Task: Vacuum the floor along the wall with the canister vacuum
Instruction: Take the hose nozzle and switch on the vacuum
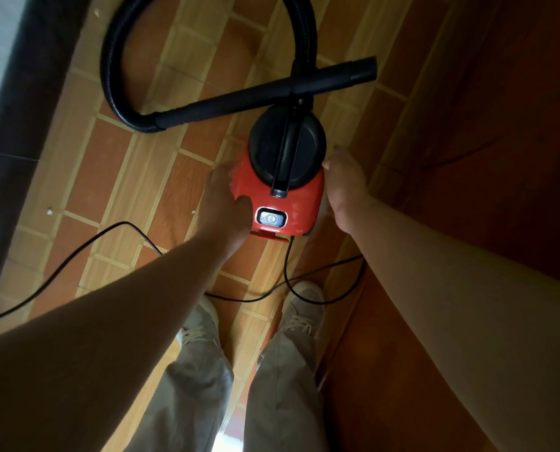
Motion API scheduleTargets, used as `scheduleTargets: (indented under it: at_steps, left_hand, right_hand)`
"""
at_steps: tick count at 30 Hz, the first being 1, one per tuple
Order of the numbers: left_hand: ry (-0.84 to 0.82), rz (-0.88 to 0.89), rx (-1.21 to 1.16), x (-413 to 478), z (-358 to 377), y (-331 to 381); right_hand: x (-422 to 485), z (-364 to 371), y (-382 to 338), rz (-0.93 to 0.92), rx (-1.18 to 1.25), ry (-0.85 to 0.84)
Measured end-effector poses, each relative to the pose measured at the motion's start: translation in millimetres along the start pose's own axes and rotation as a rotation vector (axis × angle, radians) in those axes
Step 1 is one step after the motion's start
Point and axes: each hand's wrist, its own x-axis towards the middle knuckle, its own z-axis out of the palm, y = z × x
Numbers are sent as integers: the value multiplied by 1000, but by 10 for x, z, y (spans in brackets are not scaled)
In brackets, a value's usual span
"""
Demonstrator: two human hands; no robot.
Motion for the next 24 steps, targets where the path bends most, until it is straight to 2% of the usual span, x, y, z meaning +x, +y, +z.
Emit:
scheduleTargets:
  at_steps: [2, 4, 7, 15, 19, 24]
  left_hand:
    - [-131, -45, -87, 142, -9, 127]
    - [-281, -66, -77, 238, -9, 192]
    - [-381, -88, -58, 262, -30, 202]
    - [-430, -97, -15, 142, -134, 66]
    - [-410, -88, -47, 124, -166, 111]
    - [-311, -106, -60, 128, -233, 175]
  right_hand:
    - [27, 50, -6, 30, -42, -71]
    - [33, 86, 28, 82, -43, -74]
    - [60, 117, 135, 112, -17, -49]
    - [8, 124, 260, 134, 7, -70]
    - [69, 86, 141, 125, -10, 0]
    - [98, 53, -195, 103, 185, 35]
